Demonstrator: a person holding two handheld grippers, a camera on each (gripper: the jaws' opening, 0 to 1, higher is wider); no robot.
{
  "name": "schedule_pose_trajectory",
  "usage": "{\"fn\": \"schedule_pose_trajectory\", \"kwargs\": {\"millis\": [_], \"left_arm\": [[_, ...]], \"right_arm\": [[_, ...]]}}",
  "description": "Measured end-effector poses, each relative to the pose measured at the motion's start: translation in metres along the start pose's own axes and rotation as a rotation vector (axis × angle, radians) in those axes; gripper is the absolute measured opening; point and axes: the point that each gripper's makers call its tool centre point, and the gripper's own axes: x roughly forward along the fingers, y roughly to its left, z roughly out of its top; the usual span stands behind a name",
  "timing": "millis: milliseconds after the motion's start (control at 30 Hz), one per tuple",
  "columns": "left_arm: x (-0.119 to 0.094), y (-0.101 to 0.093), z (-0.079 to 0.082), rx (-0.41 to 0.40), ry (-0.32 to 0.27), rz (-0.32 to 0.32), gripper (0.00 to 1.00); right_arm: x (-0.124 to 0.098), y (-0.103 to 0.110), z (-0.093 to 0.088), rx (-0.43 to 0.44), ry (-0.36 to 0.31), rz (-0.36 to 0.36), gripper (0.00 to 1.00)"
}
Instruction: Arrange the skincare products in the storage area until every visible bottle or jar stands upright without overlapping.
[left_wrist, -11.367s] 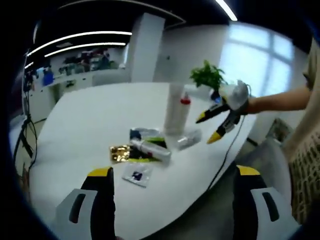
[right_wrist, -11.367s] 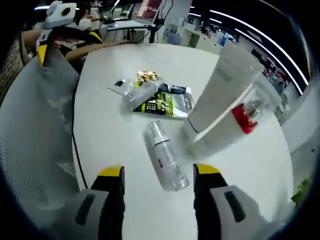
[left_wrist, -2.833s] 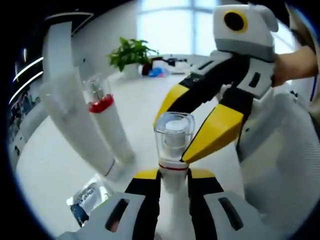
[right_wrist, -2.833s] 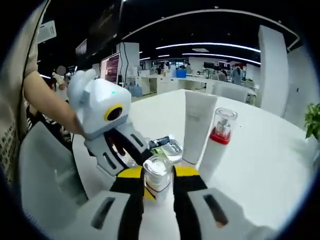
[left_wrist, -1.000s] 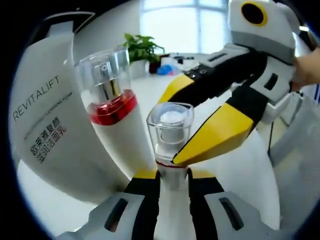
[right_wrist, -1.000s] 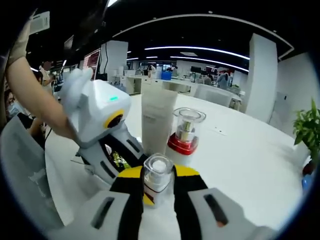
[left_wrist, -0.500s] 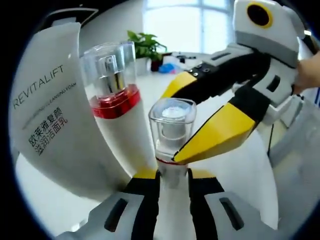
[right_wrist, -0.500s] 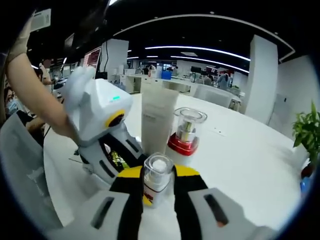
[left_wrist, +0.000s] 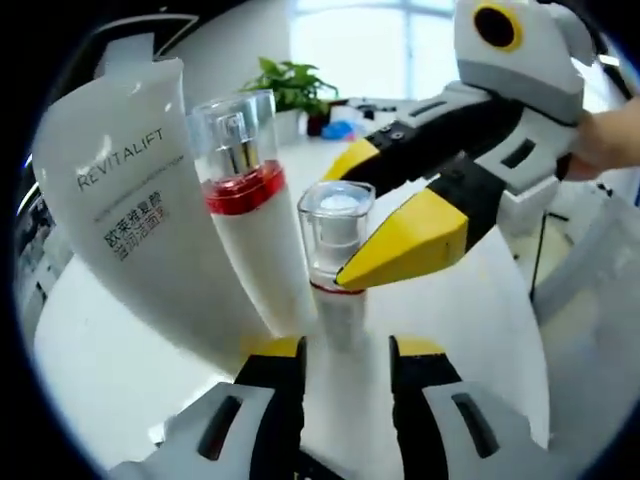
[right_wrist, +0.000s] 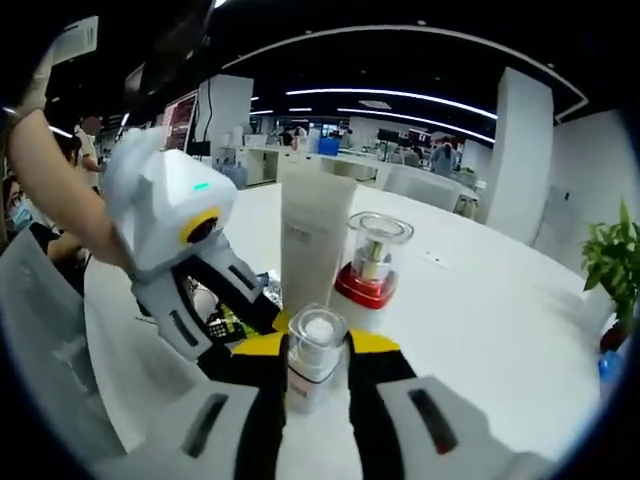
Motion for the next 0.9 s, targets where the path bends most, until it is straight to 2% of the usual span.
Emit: {"fn": "schedule_pose_trajectory", "kwargs": {"millis": [267,500,667,900], "left_arm": [[-0.014,-0.004,-0.005,-0.018,0.002,0.018,0.35],[-0.031,-0.007,-0.011,-0.063,-0.005,0.050,0.42],[-0.043,-0.011,-0.016,-0.101,-0.012,0.068,0.45],[-0.064,-0.015,-0.022,-0.167,-0.026,0.098,0.52]], "right_arm": [[-0.006,0.005,-0.001,0.032,0.006,0.003,0.33],[-0.015,0.016,-0.006,0.069,0.017,0.016,0.38],[-0.023,0.026,-0.010,0.096,0.017,0.025,0.47],[-0.035,0.040,-0.016,0.130,0.021,0.040,0.54]]}}
